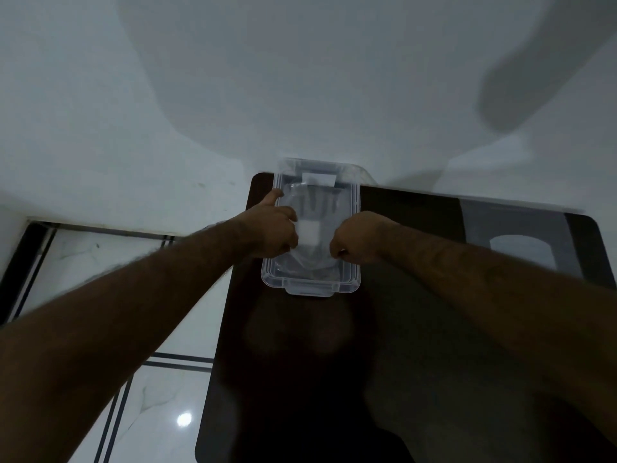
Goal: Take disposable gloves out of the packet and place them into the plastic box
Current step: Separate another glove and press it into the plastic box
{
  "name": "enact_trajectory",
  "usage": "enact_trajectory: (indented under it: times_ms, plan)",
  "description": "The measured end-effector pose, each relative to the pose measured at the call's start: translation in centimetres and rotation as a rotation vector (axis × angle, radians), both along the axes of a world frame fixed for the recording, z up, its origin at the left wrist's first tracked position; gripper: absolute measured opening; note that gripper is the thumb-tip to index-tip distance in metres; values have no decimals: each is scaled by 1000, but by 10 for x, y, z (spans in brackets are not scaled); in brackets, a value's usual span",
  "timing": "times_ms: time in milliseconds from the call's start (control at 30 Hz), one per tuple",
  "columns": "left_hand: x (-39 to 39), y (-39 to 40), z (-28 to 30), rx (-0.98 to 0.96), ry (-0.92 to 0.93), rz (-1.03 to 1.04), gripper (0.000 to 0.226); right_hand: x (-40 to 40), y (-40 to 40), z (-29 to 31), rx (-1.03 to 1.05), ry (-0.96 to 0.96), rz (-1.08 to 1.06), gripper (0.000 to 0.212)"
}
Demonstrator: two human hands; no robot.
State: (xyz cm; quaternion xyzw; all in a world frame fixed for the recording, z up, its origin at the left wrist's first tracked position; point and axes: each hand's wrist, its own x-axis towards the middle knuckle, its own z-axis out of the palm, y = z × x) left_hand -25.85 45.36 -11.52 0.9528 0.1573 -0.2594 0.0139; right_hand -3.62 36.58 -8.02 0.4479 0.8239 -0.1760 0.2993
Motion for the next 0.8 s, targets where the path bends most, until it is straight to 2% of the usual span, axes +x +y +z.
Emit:
enact_trajectory:
  times_ms: [167,567,700,800]
  plan:
    - [2,1,0,-11,30,-9,30,-15,5,-7,-79,-79,43,34]
    - [14,7,-4,-55,164,-47,31,-23,14,-5,-195,-136,157,38]
    - [17,6,-1,-110,248,-38,37,-23,24,4,-298,-64,61,34]
    - [16,4,1,-158,260,-35,54,-21,34,12,-230,-1,-64,30]
